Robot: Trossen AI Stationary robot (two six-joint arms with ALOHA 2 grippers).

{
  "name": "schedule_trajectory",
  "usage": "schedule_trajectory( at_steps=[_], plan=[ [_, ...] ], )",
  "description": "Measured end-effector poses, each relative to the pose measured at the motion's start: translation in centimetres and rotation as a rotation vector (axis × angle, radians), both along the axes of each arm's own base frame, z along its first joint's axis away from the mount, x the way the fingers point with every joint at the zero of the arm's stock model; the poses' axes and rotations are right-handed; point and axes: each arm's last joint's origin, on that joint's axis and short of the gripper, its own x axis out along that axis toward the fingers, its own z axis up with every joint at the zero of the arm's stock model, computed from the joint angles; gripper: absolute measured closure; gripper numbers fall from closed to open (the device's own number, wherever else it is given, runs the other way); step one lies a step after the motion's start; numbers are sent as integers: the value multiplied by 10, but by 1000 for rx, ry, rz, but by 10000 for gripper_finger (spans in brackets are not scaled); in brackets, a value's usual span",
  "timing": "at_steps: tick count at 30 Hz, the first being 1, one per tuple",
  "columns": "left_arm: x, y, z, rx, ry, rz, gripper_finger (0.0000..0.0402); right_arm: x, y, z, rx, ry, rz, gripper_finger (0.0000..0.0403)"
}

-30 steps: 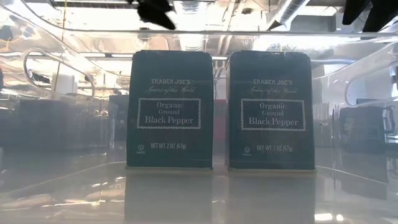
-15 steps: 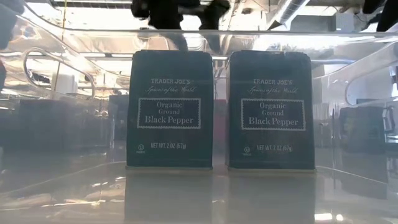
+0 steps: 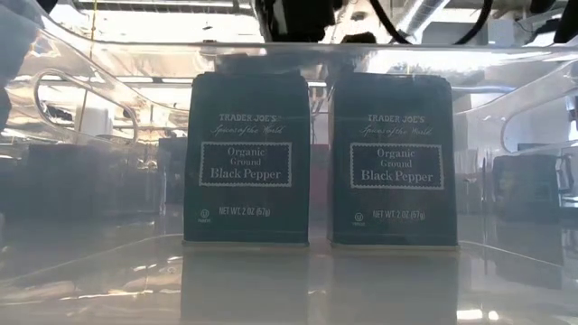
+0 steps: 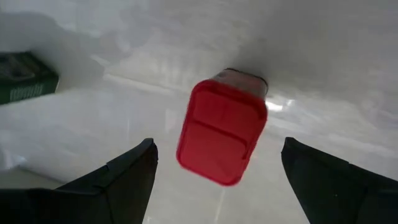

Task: Sort spices by type
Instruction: Put the right red seasoning can into the black bin

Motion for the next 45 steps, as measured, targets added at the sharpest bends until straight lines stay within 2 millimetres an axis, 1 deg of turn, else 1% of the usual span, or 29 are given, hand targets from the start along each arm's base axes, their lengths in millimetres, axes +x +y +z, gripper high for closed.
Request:
schedule_trajectory(
  at_steps=[5,8,11,14,16,19,24,25,27,28,31,34,36,39,42,45],
  plan=[
    [5,-5,-6,10,-10,-68,72,0,0,0,1,-1,0,98],
    [8,-5,-16,5,19,-119,72,0,0,0,-1,1,-1,98],
    [11,-5,-27,16,54,-130,72,0,0,0,-2,1,0,98],
    [13,-6,-31,18,57,-126,73,0,-1,0,-4,4,2,98],
    [13,-6,-31,22,54,-133,81,-1,-1,0,-11,11,2,98],
    [14,-6,-32,24,49,-136,113,-1,-1,0,-13,13,2,98],
    [13,-3,-32,35,56,-158,195,-1,-1,0,-16,15,6,98],
    [13,-2,-31,38,57,-160,206,-1,-1,0,-17,16,8,98],
    [13,-2,-30,39,50,-161,210,-1,-2,0,-22,16,8,98],
    [14,-2,-30,38,46,-150,231,-1,-2,0,-26,15,8,98],
    [10,-1,-18,16,10,-49,266,-1,-2,0,-42,3,7,98],
    [0,2,-4,-15,17,49,281,-1,-2,0,-47,5,15,98],
    [-10,5,17,-43,-23,105,293,-1,-2,0,-51,6,22,98],
    [-33,8,53,-89,-69,188,321,-1,-2,0,-52,6,24,98],
    [-47,9,74,-151,-105,274,347,-1,-2,0,-55,8,29,98],
    [-57,10,89,-206,-152,350,362,-1,-2,0,-55,8,30,98]
  ],
)
